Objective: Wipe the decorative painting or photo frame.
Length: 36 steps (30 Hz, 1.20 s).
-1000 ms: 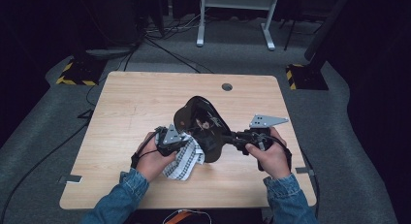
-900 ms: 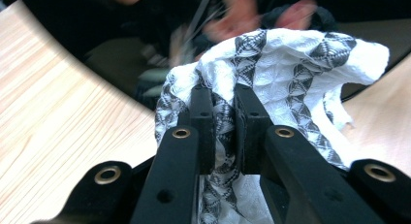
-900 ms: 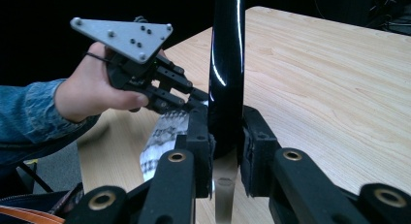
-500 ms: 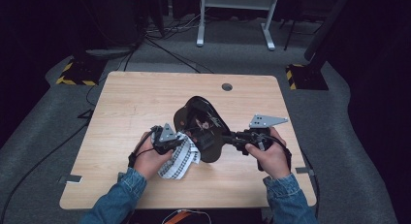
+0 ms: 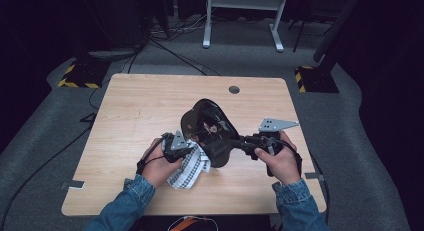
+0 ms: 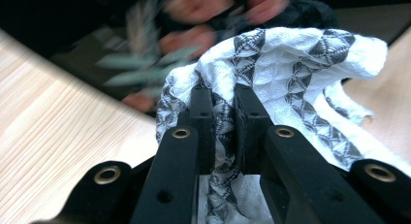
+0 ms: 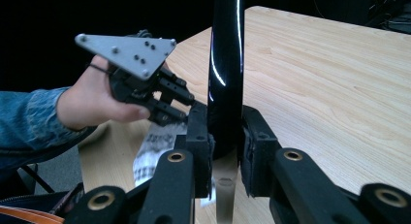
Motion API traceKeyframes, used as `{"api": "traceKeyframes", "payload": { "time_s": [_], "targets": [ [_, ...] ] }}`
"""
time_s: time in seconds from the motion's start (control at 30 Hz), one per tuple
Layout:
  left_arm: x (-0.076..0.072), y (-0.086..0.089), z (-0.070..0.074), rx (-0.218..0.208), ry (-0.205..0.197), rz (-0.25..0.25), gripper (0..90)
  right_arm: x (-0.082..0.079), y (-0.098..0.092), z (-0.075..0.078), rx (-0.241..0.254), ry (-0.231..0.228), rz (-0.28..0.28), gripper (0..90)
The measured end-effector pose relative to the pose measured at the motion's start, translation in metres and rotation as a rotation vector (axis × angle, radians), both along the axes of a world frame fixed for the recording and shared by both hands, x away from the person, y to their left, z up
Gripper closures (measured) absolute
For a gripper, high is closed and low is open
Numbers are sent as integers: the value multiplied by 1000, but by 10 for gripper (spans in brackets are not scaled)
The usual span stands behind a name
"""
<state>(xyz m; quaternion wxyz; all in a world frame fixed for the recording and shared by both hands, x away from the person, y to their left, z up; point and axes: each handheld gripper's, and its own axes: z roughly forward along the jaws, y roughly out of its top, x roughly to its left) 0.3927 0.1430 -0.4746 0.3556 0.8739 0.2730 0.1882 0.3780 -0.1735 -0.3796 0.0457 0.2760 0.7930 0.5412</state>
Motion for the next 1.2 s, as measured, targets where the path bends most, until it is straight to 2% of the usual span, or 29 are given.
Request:
{"api": "traceKeyframes", "payload": {
  "time_s": [0.07, 0.13, 0.27, 0.33, 0.37, 0.4, 0.47, 0.5, 0.6, 0.67, 0.7, 0.8, 0.83, 0.93, 1.07, 1.2],
  "targets": [
    [5, 8, -4, -5, 11, 28, 808, 0, 0, 0, 0, -2, 1, 769],
    [6, 10, -5, -16, 20, 33, 808, 0, 1, 0, 1, -1, -1, 768],
    [3, 4, -4, -1, 18, 21, 808, 0, 0, 0, 3, 1, -3, 768],
    [-2, -4, -4, -13, 32, -16, 808, 0, 0, 0, 3, 2, -4, 769],
    [-6, -13, -4, -4, 34, -42, 808, 0, 1, 0, 4, 1, -3, 768],
    [-6, -13, -4, -4, 34, -42, 808, 0, 1, 0, 4, 1, -3, 768],
    [-11, -21, -3, 0, 41, -75, 808, 0, 1, 0, 4, 1, -4, 768],
    [-15, -28, -3, -6, 50, -107, 808, 0, 1, 0, 4, 1, -5, 769],
    [-15, -30, -2, 12, 40, -114, 808, 1, 0, -1, 4, 0, -4, 769],
    [-13, -26, -3, -5, 53, -111, 808, 1, 0, -1, 5, 1, -5, 769],
    [-11, -24, -4, 0, 49, -100, 808, 1, 0, -1, 6, 1, -5, 768],
    [-2, -10, -8, 11, 53, -38, 808, 1, 0, -1, 6, 2, -4, 768],
    [-2, -10, -8, 11, 53, -38, 808, 1, 0, -1, 6, 2, -4, 768],
    [7, 6, -10, 13, 60, 10, 807, 1, 0, -1, 6, 2, -5, 768],
    [7, 5, -10, 20, 59, 15, 807, 1, 1, -1, 5, 0, -6, 768],
    [3, -2, -11, 3, 78, -19, 807, 0, 1, -1, 5, 1, -6, 767]
  ]
}}
